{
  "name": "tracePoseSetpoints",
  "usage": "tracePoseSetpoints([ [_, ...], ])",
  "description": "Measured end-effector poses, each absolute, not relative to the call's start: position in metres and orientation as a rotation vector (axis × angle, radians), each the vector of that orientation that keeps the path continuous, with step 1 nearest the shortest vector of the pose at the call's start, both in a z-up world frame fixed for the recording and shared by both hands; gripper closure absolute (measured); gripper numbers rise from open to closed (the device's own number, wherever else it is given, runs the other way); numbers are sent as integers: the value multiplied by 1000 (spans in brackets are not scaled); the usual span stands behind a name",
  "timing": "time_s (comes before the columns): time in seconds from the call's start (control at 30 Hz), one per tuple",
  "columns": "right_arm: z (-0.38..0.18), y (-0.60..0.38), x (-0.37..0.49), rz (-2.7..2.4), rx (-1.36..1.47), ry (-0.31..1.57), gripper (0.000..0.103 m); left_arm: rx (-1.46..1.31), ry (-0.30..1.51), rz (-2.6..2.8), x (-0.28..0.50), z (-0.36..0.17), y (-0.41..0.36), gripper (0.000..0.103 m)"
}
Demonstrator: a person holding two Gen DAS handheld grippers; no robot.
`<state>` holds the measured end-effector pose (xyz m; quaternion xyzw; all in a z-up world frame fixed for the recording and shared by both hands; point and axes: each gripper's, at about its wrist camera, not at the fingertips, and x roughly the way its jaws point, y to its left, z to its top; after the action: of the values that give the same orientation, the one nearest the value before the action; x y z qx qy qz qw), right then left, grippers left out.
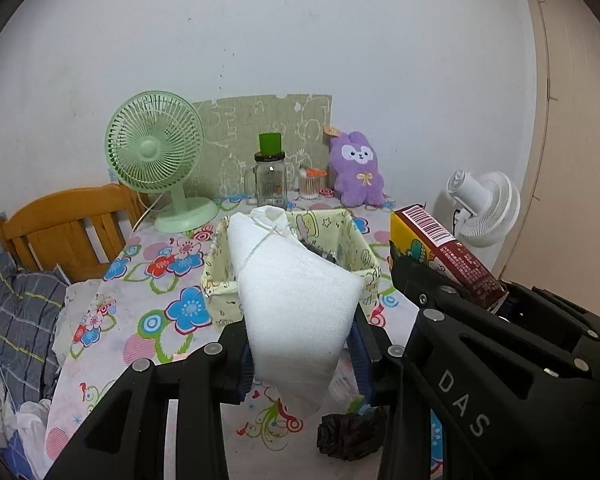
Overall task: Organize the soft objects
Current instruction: 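Carry the white cloth with the left tool while the right carries the brown box into the fabric box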
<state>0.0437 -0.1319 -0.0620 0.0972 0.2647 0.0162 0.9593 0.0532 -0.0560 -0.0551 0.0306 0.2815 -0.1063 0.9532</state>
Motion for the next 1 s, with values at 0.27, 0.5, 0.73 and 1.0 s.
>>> tracePoseSetpoints([
  [0.27,-52,-128,42,28,167,520,71,49,552,-207,53,-47,-52,63],
  [0.5,-50,-127,46,25,156,513,71,44,544,-197,59,-44,-50,63],
  [0.73,-48,-125,63,22,137,524,71,39,550,-187,71,-44,-48,63],
  [1.0,-49,-128,84,23,130,529,71,42,553,-181,92,-45,-50,63],
])
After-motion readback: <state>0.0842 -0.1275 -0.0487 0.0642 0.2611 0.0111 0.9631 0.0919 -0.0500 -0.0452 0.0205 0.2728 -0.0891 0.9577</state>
